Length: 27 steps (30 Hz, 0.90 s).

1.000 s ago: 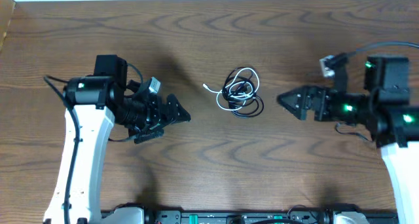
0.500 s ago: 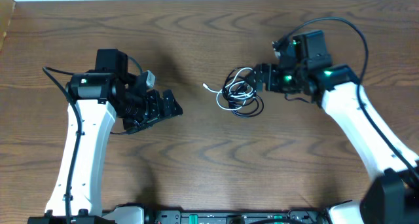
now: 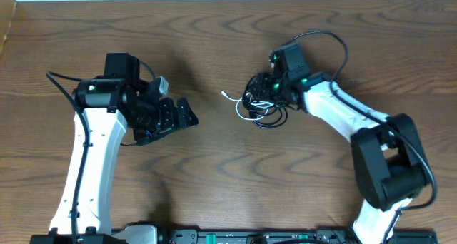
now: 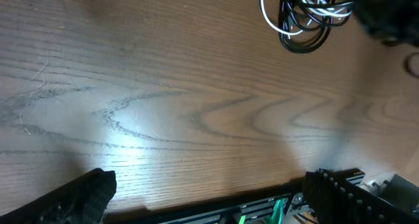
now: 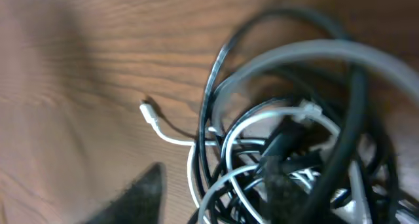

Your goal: Untangle cables

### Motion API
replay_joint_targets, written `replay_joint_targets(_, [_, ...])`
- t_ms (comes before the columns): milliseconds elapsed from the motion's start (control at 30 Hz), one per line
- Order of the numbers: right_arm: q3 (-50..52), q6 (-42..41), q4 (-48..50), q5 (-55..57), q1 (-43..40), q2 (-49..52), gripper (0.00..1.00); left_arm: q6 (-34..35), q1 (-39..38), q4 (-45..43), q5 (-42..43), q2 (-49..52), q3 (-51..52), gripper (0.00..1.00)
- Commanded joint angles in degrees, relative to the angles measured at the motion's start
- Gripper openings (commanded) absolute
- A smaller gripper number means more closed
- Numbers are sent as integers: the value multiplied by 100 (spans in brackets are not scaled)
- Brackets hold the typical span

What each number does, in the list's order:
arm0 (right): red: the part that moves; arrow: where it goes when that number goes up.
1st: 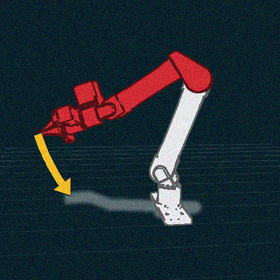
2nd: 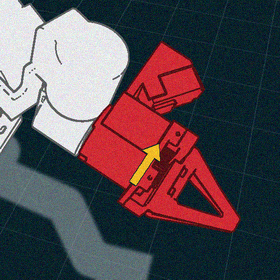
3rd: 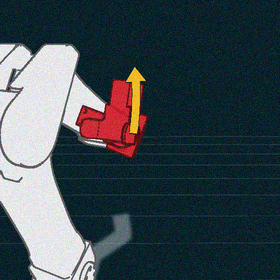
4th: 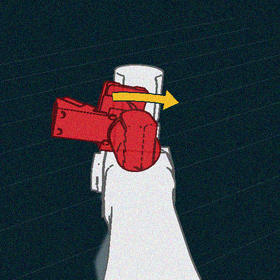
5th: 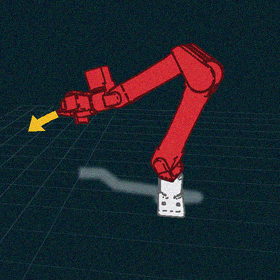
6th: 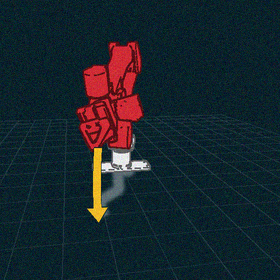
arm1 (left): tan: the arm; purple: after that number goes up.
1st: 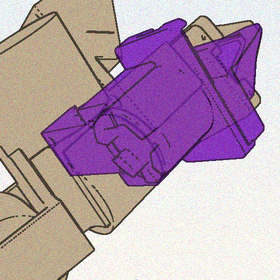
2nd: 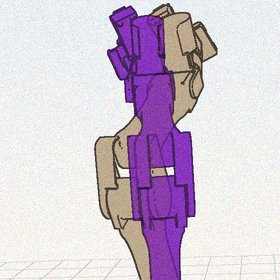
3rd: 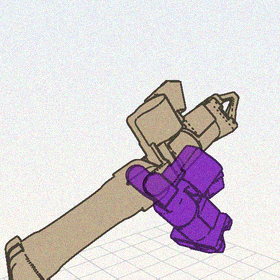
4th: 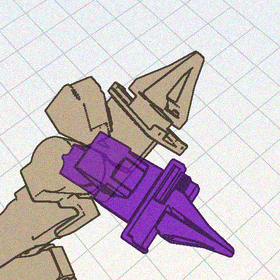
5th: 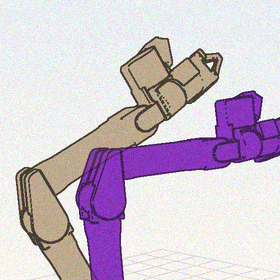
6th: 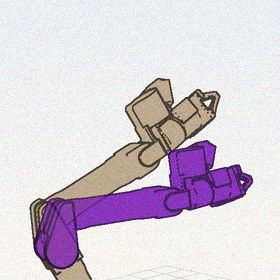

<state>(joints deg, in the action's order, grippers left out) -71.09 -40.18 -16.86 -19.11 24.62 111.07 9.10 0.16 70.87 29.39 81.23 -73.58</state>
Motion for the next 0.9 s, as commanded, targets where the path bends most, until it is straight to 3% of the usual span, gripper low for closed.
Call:
replay_joint_targets(0, [-70, -240, 15, 76, 57, 33, 20, -70, -13, 13, -74, 11, 31, 97])
replay_joint_targets(67, [-92, -243, 22, -173, 52, -31, 1, -70, -13, -15, -74, 11, 31, 97])
replay_joint_targets(267, [-426, -243, 304, -1766, -68, -863, 1, -66, -13, -46, 48, 11, 153, 97])
replay_joint_targets(533, [-535, -511, 765, -2697, -74, -2594, 1, -68, -13, -400, 1764, 11, 190, 97])
replay_joint_targets(733, [-535, -466, 822, -2439, -105, -3220, 1, -68, -13, -695, 2074, 11, 190, 97])
replay_joint_targets(800, [-535, -448, 422, -1829, -140, -3283, 1, -66, -13, -695, 1886, 11, 190, 97])
replay_joint_targets(867, [-533, -1021, 24, -1338, -144, -3265, 1, -66, -13, -669, 1620, 11, 190, 97])
